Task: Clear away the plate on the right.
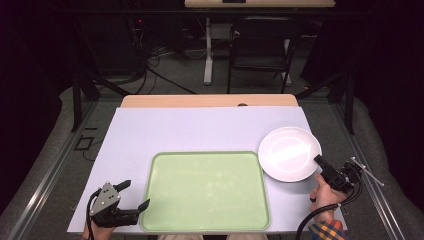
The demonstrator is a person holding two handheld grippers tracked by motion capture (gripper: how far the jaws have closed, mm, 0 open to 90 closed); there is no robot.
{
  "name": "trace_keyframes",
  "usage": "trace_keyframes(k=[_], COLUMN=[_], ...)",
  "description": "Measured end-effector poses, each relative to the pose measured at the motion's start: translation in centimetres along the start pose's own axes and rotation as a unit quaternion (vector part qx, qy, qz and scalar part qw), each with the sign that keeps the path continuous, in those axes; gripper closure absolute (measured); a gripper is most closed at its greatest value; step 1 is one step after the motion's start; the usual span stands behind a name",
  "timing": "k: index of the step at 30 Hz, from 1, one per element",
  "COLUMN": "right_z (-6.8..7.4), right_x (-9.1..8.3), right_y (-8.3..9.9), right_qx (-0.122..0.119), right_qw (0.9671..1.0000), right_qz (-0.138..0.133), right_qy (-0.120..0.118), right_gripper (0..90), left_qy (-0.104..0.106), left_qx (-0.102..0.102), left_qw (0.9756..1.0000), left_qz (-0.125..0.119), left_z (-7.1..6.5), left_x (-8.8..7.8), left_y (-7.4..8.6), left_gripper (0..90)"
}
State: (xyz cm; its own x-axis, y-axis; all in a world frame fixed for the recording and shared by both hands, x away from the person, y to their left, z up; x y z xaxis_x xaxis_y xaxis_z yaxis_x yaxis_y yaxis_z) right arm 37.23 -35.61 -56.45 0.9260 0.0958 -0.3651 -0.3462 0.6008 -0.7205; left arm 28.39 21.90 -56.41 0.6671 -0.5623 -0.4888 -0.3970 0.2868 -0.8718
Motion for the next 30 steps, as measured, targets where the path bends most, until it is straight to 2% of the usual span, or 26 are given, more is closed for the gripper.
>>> trace_keyframes(k=[12, 21, 24, 27, 30], right_z=[1.8, 3.6, 3.8, 3.5, 3.1], right_x=[-0.6, -1.0, -1.0, -0.8, -0.3], right_y=[-0.8, -1.3, -1.3, -1.1, -0.5], right_qx=[-0.051, -0.104, -0.097, -0.068, -0.022], right_qw=[0.9986, 0.9943, 0.9951, 0.9974, 0.9985], right_qz=[-0.014, -0.02, -0.01, 0.003, 0.026], right_qy=[-0.007, -0.011, -0.016, -0.026, -0.044], right_gripper=[87.3, 87.3, 87.1, 86.8, 86.9], left_qy=[0.003, 0.004, 0.004, 0.003, 0.004], left_qx=[0.001, 0.002, 0.0, 0.0, 0.001], left_qw=[1.0, 1.0, 1.0, 1.0, 1.0], left_qz=[-0.002, -0.002, -0.004, -0.003, -0.001], left_z=[-0.1, -0.1, -0.1, -0.1, -0.1], left_x=[0.0, 0.0, 0.0, 0.0, 0.0], left_y=[0.0, 0.0, -0.1, -0.1, -0.1], left_gripper=[12.0, 12.1, 12.1, 12.2, 12.2])
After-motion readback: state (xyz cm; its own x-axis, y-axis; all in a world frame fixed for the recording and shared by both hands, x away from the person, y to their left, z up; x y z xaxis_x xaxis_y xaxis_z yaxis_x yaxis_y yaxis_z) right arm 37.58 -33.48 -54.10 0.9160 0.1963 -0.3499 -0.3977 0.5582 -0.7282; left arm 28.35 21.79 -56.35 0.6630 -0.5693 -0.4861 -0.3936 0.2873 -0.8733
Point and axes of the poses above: each handheld gripper's, and its own axes: x roughly forward along the jaws, y roughly out of its underside, z roughly to its left, the point moved 8 cm from there along x, roughly forward along the jaws, and after that the axes turned 5 degrees about -x, right-handed, at the moved point
